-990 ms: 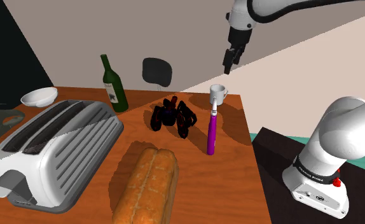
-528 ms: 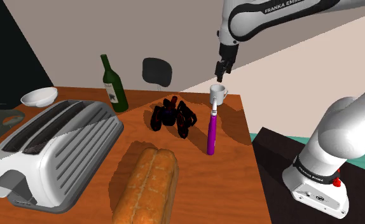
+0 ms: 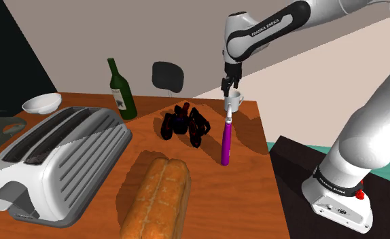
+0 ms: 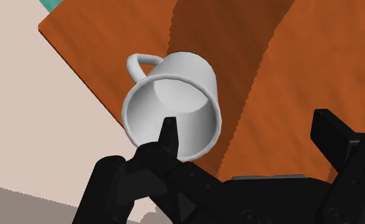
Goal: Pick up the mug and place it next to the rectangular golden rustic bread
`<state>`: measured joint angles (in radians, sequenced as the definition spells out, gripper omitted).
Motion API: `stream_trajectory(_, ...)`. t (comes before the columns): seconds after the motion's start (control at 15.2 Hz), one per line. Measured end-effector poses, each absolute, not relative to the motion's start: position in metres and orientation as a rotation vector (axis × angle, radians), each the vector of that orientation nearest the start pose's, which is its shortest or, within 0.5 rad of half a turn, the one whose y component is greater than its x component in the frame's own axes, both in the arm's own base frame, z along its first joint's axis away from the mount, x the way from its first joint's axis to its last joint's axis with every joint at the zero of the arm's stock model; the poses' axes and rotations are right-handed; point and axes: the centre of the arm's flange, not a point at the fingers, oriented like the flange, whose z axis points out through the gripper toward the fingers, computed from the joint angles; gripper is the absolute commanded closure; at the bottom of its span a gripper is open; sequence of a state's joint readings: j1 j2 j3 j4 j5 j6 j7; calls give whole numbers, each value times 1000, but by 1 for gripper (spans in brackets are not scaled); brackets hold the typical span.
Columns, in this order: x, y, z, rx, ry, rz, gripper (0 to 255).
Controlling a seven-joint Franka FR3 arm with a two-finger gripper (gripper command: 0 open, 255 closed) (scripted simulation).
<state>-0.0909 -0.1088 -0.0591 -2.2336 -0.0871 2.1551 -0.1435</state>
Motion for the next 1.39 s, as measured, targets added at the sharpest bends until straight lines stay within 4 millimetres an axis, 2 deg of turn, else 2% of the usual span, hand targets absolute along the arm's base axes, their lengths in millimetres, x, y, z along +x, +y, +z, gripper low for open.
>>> stream_trajectory(0.2, 519, -94, 392, -3207, -51, -4, 0)
stream_trajectory(0.59, 522, -99, 356, -3207, -49, 1, 0)
stream_trajectory(0.73, 522, -100, 350, -3207, -49, 1, 0)
stream_trajectory(1.06, 522, -100, 348, -3207, -49, 0, 0)
stream_trajectory(1.12, 522, -100, 348, -3207, -49, 0, 255)
stream_trajectory(1.39, 522, -100, 348, -3207, -49, 0, 255)
